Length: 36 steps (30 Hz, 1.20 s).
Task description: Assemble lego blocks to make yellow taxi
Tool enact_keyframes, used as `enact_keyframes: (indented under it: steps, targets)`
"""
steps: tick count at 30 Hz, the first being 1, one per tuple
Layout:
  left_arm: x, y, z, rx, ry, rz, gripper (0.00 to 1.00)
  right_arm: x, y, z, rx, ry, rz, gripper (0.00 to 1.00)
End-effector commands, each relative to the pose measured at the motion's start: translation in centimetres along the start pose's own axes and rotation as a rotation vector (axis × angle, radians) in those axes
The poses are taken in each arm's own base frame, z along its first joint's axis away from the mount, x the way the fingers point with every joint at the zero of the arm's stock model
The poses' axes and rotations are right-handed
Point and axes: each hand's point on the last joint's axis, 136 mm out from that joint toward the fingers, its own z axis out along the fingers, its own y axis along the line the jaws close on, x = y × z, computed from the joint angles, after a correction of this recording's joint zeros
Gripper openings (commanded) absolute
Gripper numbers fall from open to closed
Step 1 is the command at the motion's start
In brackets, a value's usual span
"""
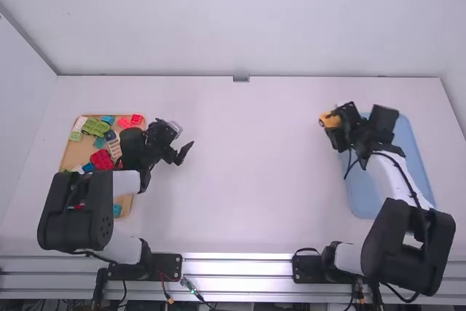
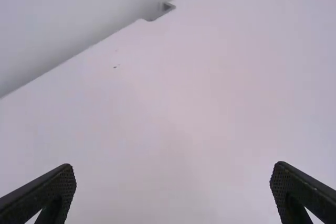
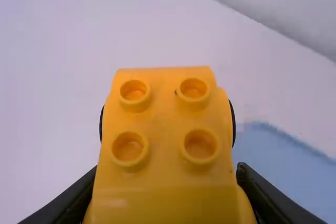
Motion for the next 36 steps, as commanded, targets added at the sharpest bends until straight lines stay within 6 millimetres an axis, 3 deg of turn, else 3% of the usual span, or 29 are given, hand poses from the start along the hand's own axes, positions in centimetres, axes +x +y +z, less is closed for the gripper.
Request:
enact_keyframes:
  steps: [1,5,9,16,18,19,20,21,23,24,27,31,34,36]
  targets:
    - [0.5,0.9,-0.1,-0.058,0.018,-0.129,0.99,4.7,-2.3,-0.6,0.072,0.064,0.199,0.3]
    - [0.4,1.4,0.2,-0.058,0.039,-0.168,0.99,10.7,-5.4,-1.0,0.179,0.088,0.377,0.36]
    - [0.4,1.6,0.5,-0.048,0.066,-0.186,0.99,14.2,-6.5,-0.4,0.225,0.099,0.44,0.39]
    - [0.0,1.3,0.8,-0.001,0.084,-0.208,0.99,17.2,-6.7,0.8,0.227,0.163,0.482,0.49]
    - [0.0,1.3,0.9,-0.001,0.087,-0.213,0.99,17.5,-6.6,1.0,0.225,0.178,0.488,0.54]
    - [0.1,1.2,0.8,0.0,0.088,-0.213,0.99,17.7,-6.6,1.0,0.224,0.19,0.494,0.64]
    - [0.1,1.2,0.8,0.0,0.088,-0.213,0.99,17.7,-6.6,1.0,0.224,0.19,0.494,0.64]
    - [0.2,1.2,0.8,-0.001,0.089,-0.214,0.99,17.8,-6.6,0.9,0.225,0.197,0.497,0.78]
    - [0.2,1.2,0.8,-0.003,0.091,-0.215,0.99,17.7,-6.8,0.9,0.228,0.207,0.498,0.85]
    - [0.2,1.2,0.8,-0.003,0.092,-0.226,0.99,17.8,-7.0,0.7,0.239,0.216,0.516,0.99]
    - [0.2,1.2,0.8,-0.003,0.097,-0.276,0.99,17.8,-7.7,-0.3,0.288,0.251,0.591,0.99]
    - [-0.4,1.2,1.1,0.006,0.115,-0.307,0.99,16.3,-7.8,-1.6,0.306,0.301,0.606,0.99]
    - [-1.0,1.7,1.4,-0.035,0.166,-0.308,0.99,13.9,-7.7,-2.8,0.339,0.327,0.622,0.99]
    - [-2.5,1.9,1.6,-0.088,0.225,-0.313,0.99,11.1,-7.0,-3.7,0.364,0.325,0.622,0.99]
